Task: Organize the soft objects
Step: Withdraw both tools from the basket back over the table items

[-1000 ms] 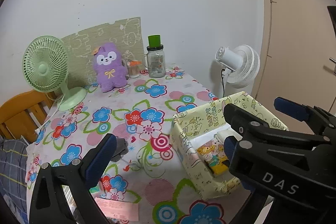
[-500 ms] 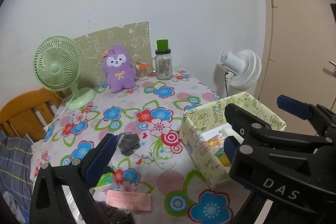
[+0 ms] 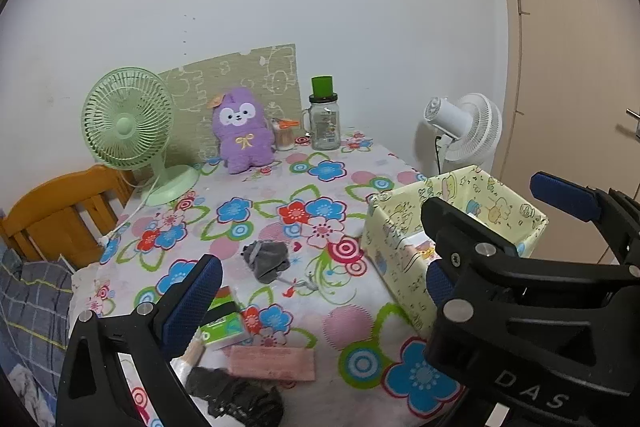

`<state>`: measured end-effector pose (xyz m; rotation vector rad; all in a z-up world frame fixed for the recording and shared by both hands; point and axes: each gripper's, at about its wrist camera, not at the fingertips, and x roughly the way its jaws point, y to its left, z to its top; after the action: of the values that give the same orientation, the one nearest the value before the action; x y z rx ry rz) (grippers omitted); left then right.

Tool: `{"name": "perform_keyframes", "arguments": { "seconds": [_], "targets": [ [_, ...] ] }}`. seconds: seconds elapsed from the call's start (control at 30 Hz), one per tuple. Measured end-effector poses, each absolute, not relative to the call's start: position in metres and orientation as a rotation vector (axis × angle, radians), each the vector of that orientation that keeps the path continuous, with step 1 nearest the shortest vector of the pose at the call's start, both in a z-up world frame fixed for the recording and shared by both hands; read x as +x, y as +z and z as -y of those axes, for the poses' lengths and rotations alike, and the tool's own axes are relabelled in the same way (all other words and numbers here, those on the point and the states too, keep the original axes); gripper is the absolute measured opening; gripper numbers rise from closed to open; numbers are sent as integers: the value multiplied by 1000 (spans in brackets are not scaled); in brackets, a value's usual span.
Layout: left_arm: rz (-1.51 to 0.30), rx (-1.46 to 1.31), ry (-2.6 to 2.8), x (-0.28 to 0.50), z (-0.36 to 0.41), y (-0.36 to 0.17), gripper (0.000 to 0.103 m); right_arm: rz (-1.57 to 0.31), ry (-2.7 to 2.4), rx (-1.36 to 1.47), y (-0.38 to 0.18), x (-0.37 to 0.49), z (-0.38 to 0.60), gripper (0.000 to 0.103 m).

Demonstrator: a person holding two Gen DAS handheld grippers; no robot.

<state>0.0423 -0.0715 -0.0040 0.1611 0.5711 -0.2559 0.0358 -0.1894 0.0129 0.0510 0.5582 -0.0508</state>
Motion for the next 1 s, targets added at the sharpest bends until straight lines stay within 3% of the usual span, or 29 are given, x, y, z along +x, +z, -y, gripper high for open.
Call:
{"name": "perform_keyframes", "arguments": {
  "seconds": [1.0],
  "targets": [
    [-609, 161, -162, 41, 3, -28, 103, -588, 84, -2, -10, 42, 110, 97]
  ]
}}
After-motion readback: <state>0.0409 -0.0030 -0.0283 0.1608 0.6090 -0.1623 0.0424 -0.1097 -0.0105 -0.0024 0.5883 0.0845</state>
